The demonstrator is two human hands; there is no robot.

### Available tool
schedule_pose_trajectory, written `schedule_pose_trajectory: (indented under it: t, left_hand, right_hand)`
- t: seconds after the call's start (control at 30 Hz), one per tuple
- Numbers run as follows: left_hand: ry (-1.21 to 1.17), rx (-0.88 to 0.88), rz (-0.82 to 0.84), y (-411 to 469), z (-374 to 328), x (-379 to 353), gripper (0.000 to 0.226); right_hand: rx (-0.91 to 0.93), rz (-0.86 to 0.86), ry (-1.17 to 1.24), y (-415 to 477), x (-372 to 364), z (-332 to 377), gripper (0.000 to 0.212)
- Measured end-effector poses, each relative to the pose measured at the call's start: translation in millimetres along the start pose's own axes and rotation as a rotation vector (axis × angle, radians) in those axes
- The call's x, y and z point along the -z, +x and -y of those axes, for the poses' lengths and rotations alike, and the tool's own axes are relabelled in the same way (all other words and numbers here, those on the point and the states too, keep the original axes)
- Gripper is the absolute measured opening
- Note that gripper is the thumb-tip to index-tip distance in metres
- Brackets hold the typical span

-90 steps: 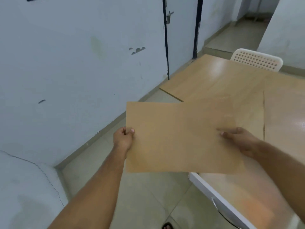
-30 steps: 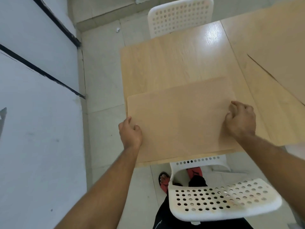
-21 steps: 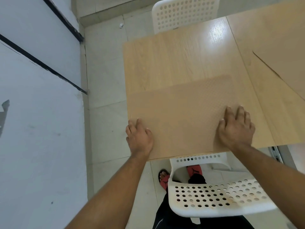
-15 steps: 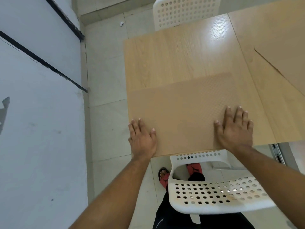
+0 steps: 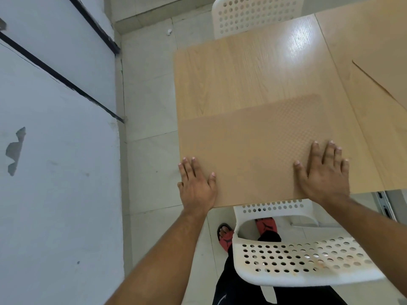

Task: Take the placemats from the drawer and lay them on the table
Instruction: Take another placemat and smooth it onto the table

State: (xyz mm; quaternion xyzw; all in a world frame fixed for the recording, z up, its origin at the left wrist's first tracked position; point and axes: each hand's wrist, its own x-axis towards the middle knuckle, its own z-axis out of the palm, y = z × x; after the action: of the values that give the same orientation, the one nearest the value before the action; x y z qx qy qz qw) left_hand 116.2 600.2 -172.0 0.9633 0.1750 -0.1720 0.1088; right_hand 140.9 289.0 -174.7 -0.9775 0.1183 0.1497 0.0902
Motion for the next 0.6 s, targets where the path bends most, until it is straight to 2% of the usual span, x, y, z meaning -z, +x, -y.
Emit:
schedule_pose_trajectory:
  t: [0.4, 0.6]
  left_hand:
    - [-0.019, -0.004, -0.010, 0, 1, 1, 0.079]
    - [-0.024, -0.146, -0.065, 15, -34, 11, 0.086]
  right_hand:
    - [0.004, -0.027, 0.012, 1, 0, 7, 0.085]
    - [0.100, -0.039, 0.036, 21, 14, 23, 0.084]
